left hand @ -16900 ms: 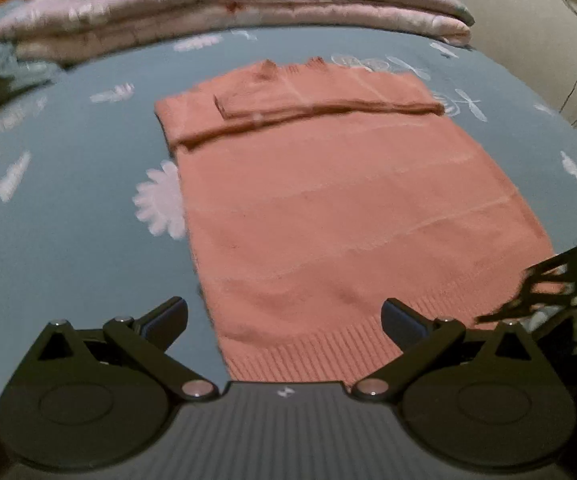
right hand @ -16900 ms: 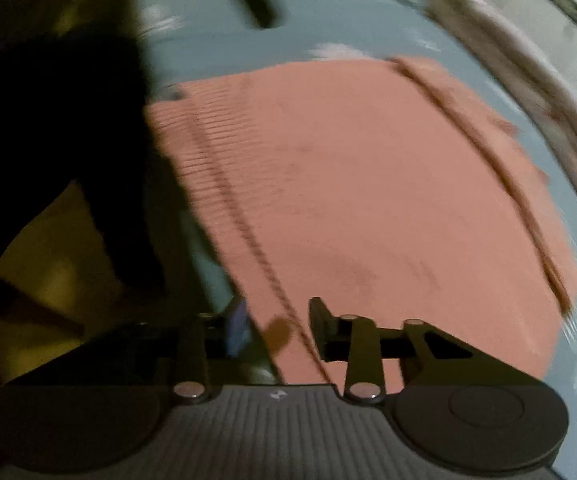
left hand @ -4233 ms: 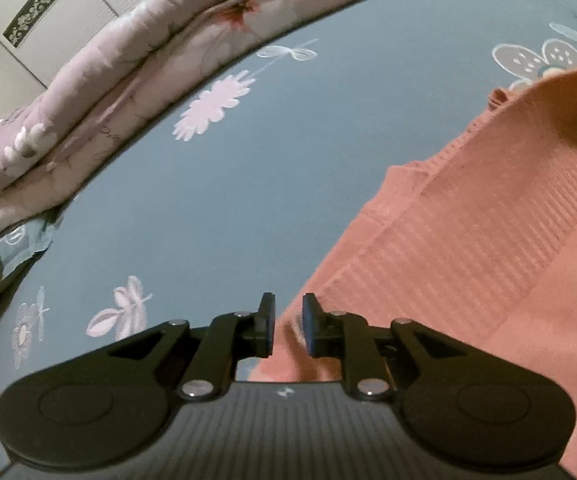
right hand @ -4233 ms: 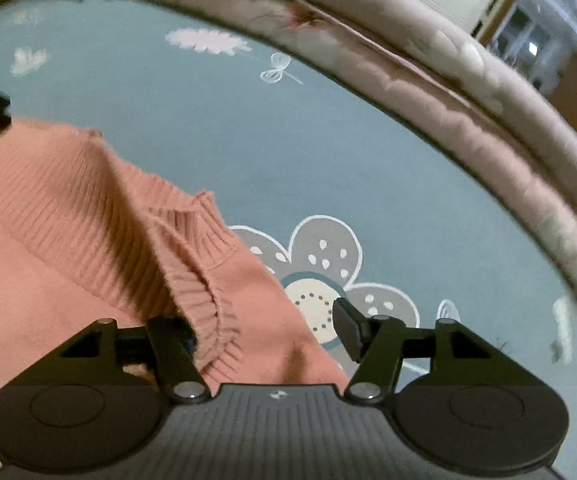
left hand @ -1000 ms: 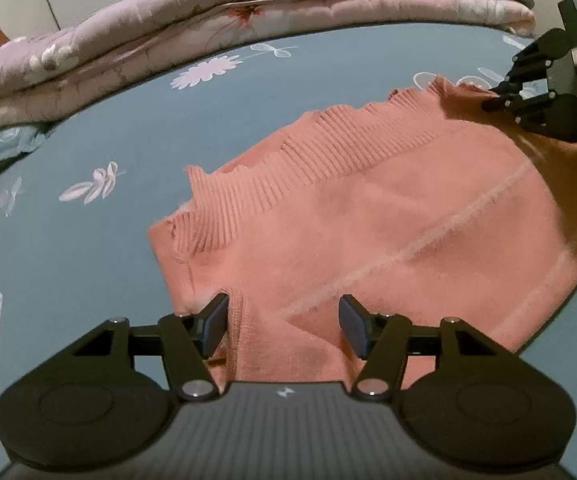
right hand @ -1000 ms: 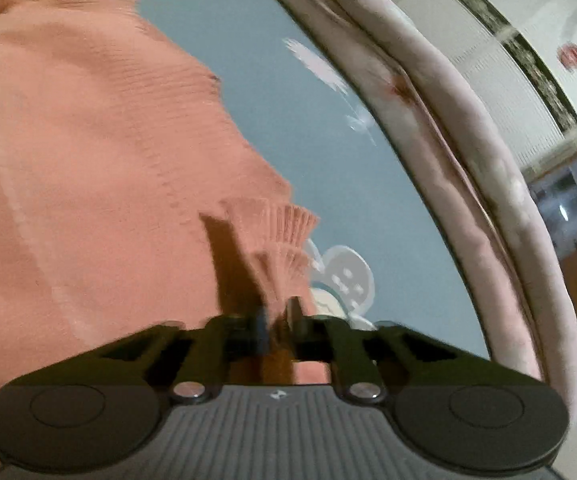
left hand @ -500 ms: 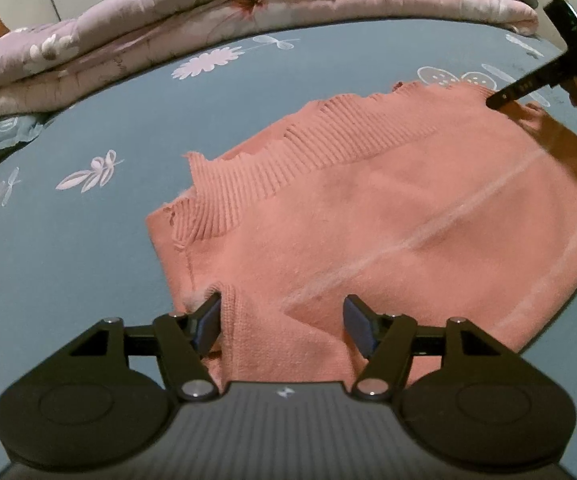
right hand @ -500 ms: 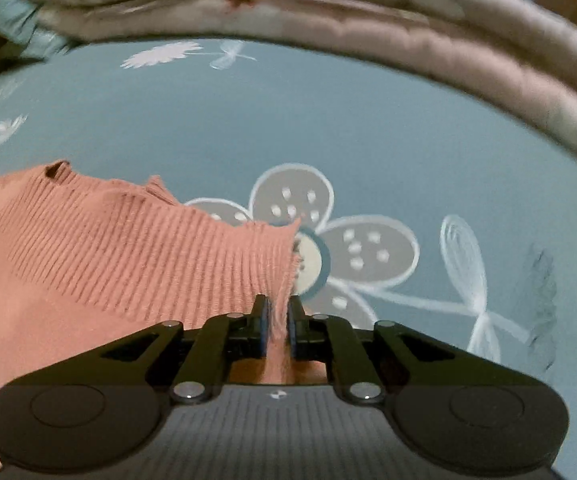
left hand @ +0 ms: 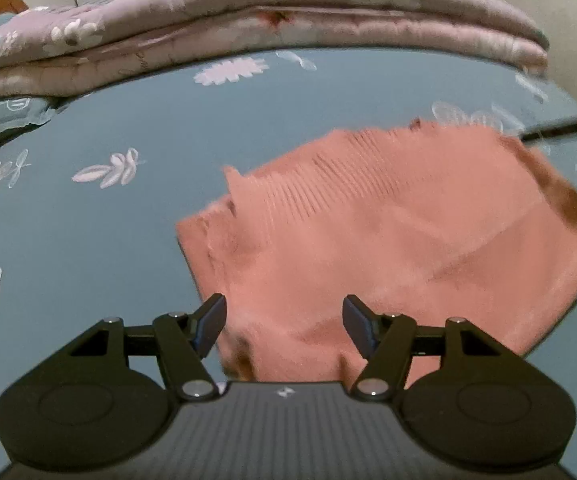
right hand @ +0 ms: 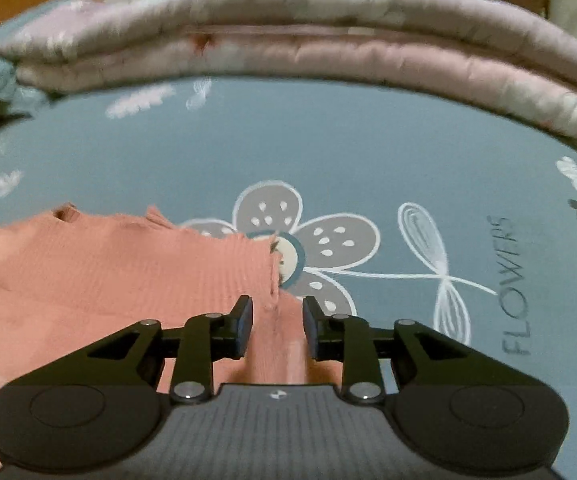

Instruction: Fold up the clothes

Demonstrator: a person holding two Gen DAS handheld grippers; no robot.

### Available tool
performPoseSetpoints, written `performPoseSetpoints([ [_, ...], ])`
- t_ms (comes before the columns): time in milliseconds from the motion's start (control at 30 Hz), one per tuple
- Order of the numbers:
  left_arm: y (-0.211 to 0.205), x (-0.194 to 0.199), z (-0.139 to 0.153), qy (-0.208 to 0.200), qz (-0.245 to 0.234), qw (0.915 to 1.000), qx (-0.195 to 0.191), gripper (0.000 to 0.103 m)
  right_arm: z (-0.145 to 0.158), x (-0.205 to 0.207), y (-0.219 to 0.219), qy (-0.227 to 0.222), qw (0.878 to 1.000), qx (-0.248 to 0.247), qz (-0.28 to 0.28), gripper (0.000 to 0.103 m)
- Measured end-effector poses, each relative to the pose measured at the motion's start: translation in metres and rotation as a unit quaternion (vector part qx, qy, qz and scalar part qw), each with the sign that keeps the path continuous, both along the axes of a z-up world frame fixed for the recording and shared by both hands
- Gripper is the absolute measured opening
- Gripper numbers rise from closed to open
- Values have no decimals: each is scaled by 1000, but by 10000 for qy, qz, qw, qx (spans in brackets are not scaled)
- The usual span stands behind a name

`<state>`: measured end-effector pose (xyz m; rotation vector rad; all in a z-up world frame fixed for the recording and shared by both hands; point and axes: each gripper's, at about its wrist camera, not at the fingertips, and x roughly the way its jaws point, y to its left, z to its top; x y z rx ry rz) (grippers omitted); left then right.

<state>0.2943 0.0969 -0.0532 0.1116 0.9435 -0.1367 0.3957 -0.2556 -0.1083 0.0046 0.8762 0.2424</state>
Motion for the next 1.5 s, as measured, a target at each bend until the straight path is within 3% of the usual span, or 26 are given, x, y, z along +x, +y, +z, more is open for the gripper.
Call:
performPoseSetpoints([
  [67, 12, 17, 3, 1, 42, 9999, -125, 60, 6, -20, -1, -55, 9998, 81, 159, 44],
  [167, 29, 48, 0, 32, 128, 9995, -274, 60, 9, -50, 9, -133, 9988, 168, 446, 45],
  [433, 44, 83, -45, 349, 524, 9964, -574, 57, 9, -90, 30, -329, 9966, 136, 738, 45],
  [533, 44, 84, -58, 426, 515, 9953, -697, 26, 10, -94, 31, -339, 9960, 105, 820, 46],
  [733, 40, 78, -54, 290, 452, 9963, -666, 12, 3, -96, 31, -254, 9962, 10, 831, 49],
  [833, 38, 76, -51, 225, 379, 9974, -575, 14, 2, -96, 29, -232, 9966, 86, 790, 49],
  [933, 44, 79, -56, 230, 609, 9958, -637, 28, 3, -98, 28, -307, 9967, 85, 751, 49],
  [1033, 55, 85, -62, 333, 867, 9909, -972, 34, 4, -99, 27, -327, 9967, 81, 733, 51],
  [1100, 61, 87, -64, 404, 971, 9871, -1211, 28, 4, -99, 27, -335, 9968, 72, 727, 51],
  [1133, 62, 88, -63, 424, 983, 9855, -1319, 13, 4, -99, 27, -338, 9968, 67, 724, 51],
  [1200, 62, 85, -57, 326, 1019, 9847, -1373, 6, 4, -99, 27, -345, 9968, 58, 719, 51],
  [1400, 71, 88, -37, -239, 1340, 9824, -1276, 3, 4, -100, 27, -366, 9969, 30, 703, 51],
  [1500, 76, 99, -61, 140, 1594, 9820, -1006, 3, 3, -99, 26, -338, 9972, 50, 670, 51],
])
